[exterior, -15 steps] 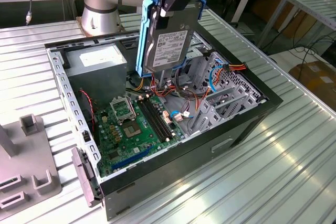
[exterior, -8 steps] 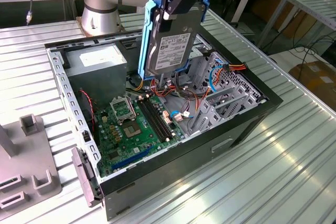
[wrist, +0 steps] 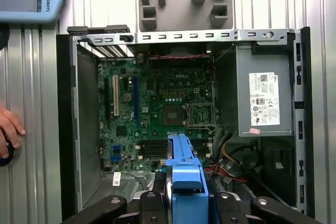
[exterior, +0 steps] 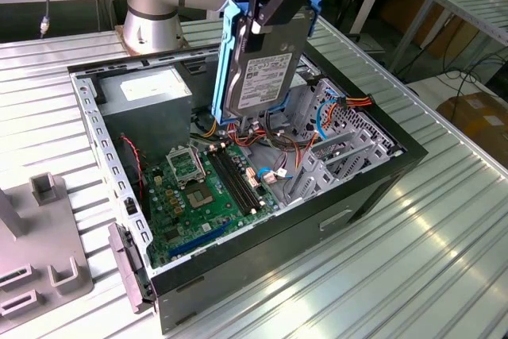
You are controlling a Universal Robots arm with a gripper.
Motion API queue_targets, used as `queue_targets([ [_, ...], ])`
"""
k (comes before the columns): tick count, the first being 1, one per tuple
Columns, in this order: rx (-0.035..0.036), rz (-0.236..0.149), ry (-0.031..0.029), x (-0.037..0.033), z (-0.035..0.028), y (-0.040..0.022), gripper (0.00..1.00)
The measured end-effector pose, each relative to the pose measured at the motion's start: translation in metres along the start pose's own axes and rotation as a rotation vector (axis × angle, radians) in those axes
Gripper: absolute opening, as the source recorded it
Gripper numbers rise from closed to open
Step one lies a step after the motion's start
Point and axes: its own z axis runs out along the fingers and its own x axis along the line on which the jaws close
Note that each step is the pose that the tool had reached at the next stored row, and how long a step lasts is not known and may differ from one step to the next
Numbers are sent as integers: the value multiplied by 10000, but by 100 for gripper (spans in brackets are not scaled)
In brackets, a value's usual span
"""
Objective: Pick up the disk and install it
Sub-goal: 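Insert the disk into the insertion slot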
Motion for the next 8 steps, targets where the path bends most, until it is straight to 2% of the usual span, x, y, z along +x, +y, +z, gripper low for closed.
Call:
queue_targets([
  [3,-1,0,1,4,-2,-4,37],
  [5,0,0,-1,5,-33,-4,37],
  [8,0,0,-3,5,-41,-4,37],
])
